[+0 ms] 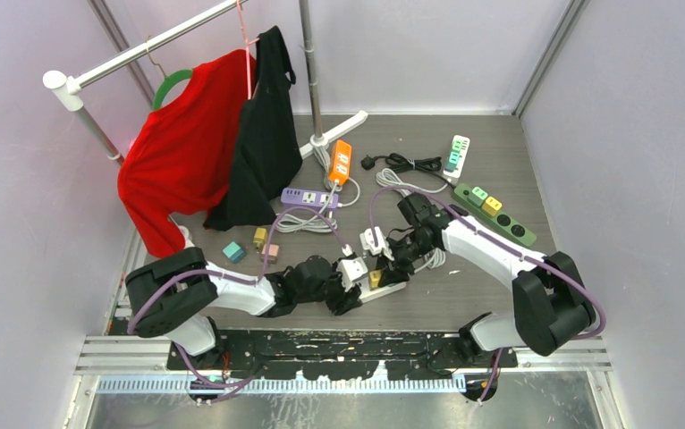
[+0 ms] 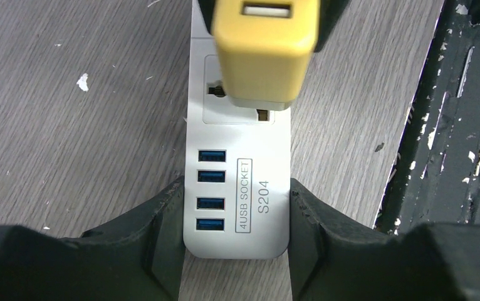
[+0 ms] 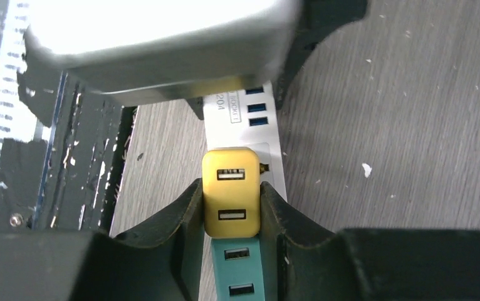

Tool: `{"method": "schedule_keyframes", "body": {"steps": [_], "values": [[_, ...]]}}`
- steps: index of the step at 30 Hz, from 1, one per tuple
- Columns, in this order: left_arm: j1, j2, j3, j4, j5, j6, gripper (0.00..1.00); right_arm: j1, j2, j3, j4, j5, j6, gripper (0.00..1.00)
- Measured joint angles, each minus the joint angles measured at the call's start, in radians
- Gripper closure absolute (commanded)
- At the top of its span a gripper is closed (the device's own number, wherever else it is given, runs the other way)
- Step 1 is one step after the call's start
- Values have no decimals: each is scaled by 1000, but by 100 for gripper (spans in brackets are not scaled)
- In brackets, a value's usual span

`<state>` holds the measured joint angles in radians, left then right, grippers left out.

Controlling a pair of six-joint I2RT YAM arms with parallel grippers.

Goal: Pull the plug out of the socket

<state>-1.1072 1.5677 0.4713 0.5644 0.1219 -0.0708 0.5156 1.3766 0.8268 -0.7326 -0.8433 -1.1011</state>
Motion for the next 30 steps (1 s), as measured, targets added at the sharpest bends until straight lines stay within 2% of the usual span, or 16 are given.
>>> {"method": "schedule_keyframes", "body": {"steps": [3,6,9,13,17,22,26,30], "values": [[3,-1,0,0,7,-3,100,13,0,8,-53,-7,-103,99],[6,-8,-4,-5,8,-11,100,53,0,12,-93,-25,-135,99],[8,-16,-6,-16,10,-24,100,74,1,14,-72,-40,-76,99],[10,-27,-14,-20,10,-32,100,39,1,22,12,-26,45,99],[10,-36,-23,-23,10,-39,100,14,0,30,-16,-3,-30,99],[15,-48,-23,-42,14,-55,100,58,-1,30,-116,-26,-137,99],[16,-56,-23,-58,18,-64,100,65,0,31,-95,-42,-65,99],[16,-72,-33,-67,19,-81,100,4,0,46,-45,-41,28,99]]}}
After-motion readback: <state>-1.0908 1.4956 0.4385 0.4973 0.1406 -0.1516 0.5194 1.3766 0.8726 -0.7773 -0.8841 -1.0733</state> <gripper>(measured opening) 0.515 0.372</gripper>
